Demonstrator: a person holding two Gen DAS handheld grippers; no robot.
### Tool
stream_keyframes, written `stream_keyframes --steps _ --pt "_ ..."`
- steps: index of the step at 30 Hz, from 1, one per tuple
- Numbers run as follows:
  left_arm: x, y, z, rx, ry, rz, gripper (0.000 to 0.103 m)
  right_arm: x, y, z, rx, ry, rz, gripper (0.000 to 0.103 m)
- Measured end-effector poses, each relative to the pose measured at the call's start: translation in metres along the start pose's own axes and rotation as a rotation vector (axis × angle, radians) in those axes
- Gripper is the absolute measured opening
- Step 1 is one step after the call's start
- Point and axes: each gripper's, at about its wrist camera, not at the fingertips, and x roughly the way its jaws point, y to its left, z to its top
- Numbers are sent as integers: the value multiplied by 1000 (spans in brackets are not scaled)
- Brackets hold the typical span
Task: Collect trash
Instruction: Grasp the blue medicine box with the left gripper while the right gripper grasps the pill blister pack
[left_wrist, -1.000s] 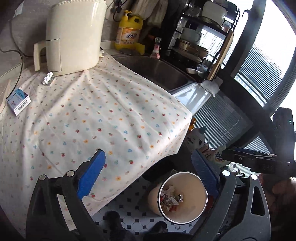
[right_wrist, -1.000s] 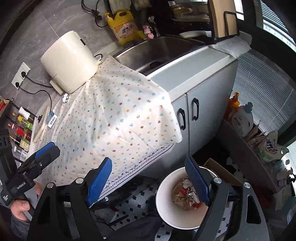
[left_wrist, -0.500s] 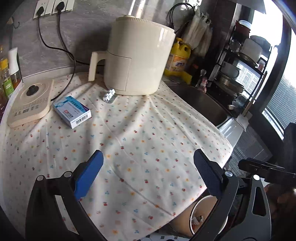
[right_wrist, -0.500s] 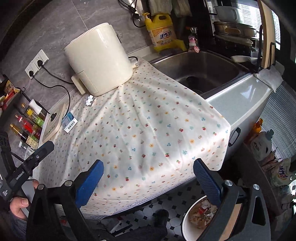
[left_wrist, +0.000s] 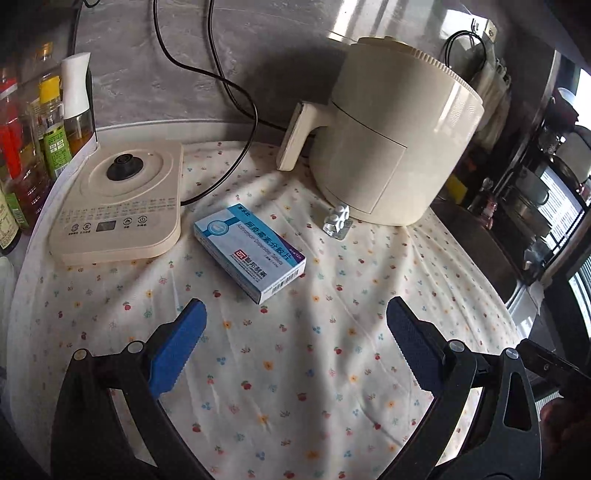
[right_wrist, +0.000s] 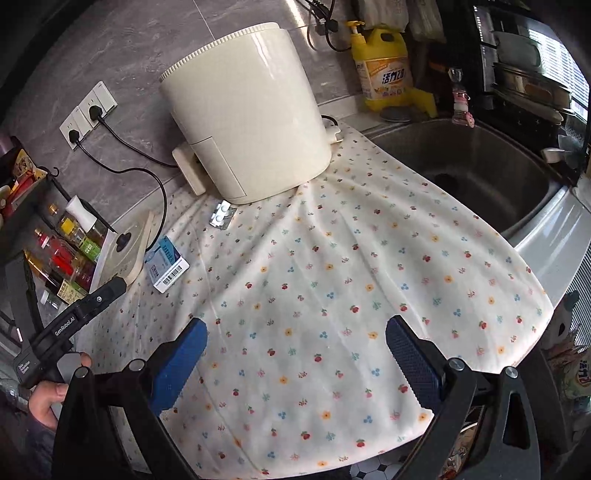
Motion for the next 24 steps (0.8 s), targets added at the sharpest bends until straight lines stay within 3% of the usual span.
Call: stream_keyframes --steps 7,16,24 --pt "43 10 22 -63 35 -4 97 33 26 29 -35 2 -21 95" --pt "94 24 38 -158 103 94 97 70 34 54 -33 41 -45 95" --pt "125 24 45 -154 144 213 97 107 46 69 -56 100 -53 95"
